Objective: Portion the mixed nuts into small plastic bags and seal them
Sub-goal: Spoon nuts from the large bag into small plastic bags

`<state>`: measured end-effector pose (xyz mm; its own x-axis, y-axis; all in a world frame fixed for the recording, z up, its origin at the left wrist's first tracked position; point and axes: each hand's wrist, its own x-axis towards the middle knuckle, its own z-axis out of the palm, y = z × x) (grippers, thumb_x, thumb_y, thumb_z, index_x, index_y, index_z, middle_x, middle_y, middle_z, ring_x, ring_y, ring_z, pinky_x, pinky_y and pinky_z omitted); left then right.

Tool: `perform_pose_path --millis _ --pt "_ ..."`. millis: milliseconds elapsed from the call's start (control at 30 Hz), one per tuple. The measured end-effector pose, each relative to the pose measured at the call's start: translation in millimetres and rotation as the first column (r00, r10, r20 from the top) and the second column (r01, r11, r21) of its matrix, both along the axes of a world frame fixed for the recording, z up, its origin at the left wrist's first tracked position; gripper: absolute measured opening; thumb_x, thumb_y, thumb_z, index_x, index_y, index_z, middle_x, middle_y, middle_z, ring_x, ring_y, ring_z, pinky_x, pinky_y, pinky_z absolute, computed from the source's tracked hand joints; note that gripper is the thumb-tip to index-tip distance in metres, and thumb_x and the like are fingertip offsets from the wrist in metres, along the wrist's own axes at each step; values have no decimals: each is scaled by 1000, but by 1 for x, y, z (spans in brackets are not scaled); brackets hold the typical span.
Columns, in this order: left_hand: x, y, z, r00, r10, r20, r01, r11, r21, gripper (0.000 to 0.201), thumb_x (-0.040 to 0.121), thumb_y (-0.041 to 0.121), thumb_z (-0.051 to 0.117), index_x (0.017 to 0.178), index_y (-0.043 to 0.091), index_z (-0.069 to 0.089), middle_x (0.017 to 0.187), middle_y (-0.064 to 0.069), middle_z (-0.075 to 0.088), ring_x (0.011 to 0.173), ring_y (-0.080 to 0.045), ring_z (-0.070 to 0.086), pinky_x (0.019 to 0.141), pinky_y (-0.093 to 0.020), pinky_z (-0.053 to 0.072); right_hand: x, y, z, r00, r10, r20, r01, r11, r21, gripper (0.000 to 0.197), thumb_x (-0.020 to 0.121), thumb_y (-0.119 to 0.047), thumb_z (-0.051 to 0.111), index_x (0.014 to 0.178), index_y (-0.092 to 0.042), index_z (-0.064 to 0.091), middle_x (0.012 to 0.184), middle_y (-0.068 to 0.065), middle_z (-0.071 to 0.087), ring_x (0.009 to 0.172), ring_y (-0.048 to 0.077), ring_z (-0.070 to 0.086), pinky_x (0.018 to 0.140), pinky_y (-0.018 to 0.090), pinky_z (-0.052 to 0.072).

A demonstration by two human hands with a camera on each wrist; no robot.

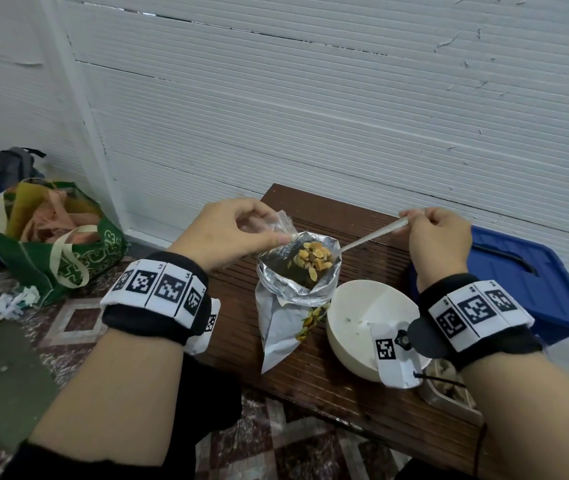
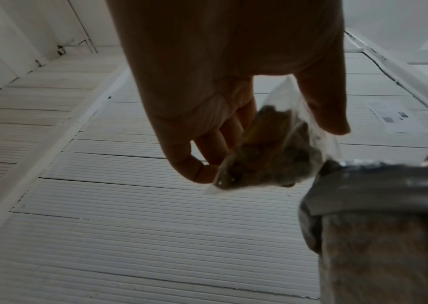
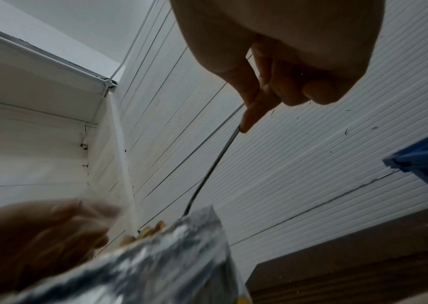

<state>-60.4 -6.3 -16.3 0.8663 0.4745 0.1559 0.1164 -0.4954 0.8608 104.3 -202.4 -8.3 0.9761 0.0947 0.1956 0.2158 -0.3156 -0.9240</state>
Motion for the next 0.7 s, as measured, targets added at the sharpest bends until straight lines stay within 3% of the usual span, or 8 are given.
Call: perform_pose_path --millis 100,233,300,367,500,600,700 --pt "1 0 -2 1000 -15 -21 15 1000 14 42 63 47 80 98 28 69 94 8 70 87 -1 64 74 -13 49 7 -3 10 999 -23 43 22 999 26 35 94 -15 51 63 -18 66 73 -10 63 68 5 52 72 25 42" --pt "5 -2 -4 999 -22 -40 24 998 66 38 66 40 83 99 29 70 92 10 69 82 5 61 70 -7 43 10 -2 21 997 -10 77 7 999 47 33 94 -15 49 69 -15 69 75 -7 65 59 8 48 67 29 42" --pt "7 -5 -4 999 -27 -44 31 995 92 37 66 38 84 99 29 69 89 12 68 75 12 57 63 -1 40 9 0 24 996 10 88 -15 998 54 32 95 -15 48 71 -13 69 77 -13 64 63 1 51 68 18 41" --pt "9 -7 -5 999 -35 -41 39 994 100 39 66 39 84 101 28 70 88 14 68 74 13 57 63 -1 40 6 4 25 995 26 93 -31 998 46 29 96 -14 48 78 -9 70 72 -17 60 61 -7 50 59 7 37" --pt "11 -9 -7 999 -33 -30 35 995 96 42 65 39 85 102 28 70 89 14 69 78 10 60 66 -4 45 0 11 25 991 53 122 -57 998 25 28 96 -16 48 83 -9 71 74 -14 61 64 -3 50 58 6 35" --pt "12 -10 -7 999 -31 -40 36 992 124 43 65 42 85 103 30 70 92 16 69 81 8 61 70 -5 46 -5 14 26 988 72 134 -79 996 44 25 96 -15 48 86 -12 70 76 -3 66 65 -1 51 53 1 36" --pt "13 -11 -7 999 -30 -38 35 990 134 42 64 42 85 102 33 69 93 16 68 83 7 62 72 -6 47 -10 16 28 986 83 146 -90 995 37 24 96 -17 49 85 -16 70 81 2 70 71 3 54 55 5 35"
